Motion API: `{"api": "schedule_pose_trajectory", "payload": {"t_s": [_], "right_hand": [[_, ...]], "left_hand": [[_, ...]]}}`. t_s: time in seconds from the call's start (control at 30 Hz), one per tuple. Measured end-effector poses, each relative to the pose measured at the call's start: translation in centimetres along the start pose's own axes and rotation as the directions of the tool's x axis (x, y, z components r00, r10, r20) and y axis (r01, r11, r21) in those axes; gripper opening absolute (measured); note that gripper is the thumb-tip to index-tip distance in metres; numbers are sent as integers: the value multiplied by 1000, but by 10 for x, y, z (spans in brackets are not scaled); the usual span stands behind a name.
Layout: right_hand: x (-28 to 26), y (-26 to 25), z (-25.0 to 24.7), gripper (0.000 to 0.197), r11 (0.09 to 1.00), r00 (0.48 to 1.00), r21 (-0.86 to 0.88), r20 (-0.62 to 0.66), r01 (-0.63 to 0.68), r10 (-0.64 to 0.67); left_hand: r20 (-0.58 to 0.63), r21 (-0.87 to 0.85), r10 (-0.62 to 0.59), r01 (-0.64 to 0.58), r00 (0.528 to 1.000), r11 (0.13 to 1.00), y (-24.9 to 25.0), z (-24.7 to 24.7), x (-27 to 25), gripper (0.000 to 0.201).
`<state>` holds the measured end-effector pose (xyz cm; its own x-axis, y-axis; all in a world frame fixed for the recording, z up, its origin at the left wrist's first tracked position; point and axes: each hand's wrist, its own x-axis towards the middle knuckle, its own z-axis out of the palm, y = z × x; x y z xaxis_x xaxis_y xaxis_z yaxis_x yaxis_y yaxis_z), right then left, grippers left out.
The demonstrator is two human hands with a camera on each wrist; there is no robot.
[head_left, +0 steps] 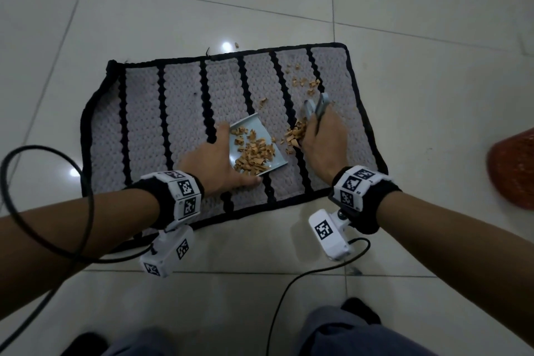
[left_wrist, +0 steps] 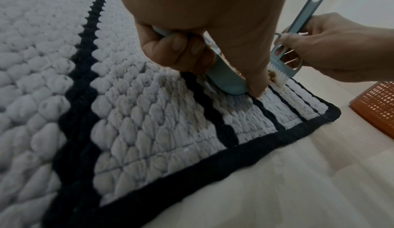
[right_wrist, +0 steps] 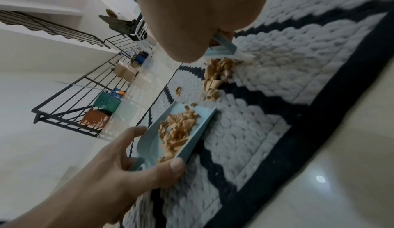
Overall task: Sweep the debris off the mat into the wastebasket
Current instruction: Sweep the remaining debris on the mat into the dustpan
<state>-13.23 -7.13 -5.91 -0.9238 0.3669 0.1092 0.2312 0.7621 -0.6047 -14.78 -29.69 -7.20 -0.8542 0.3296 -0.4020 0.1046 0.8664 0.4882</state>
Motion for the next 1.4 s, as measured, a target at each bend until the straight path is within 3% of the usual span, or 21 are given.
{"api": "schedule_pose_trajectory", "payload": {"t_s": [0.5,0.73,0.97,1.23,1.4], "right_hand": [[-36,-27,16,15,980,976,98,117,171,-182],[-54,-30,12,20,926,912,178,190,332,-363],[-37,-21,0,25,948,937,185,186,261,-294],[-9,-16,-16,21,966,966,206,171,156,-193],[33,-14,-18,22,942,928,176,194,285,-317]], "left_hand": [[-44,-10,5,-5,999,1000,-4,6,2,127],[-7,-1,-22,22,1000,1000,-1,4,0,131],[-37,61,-38,40,999,997,3,2,-4,126],[-16,3,-22,22,1000,1000,2,0,-5,124],[-4,-8,-82,82,997,997,8,2,-5,130]]}}
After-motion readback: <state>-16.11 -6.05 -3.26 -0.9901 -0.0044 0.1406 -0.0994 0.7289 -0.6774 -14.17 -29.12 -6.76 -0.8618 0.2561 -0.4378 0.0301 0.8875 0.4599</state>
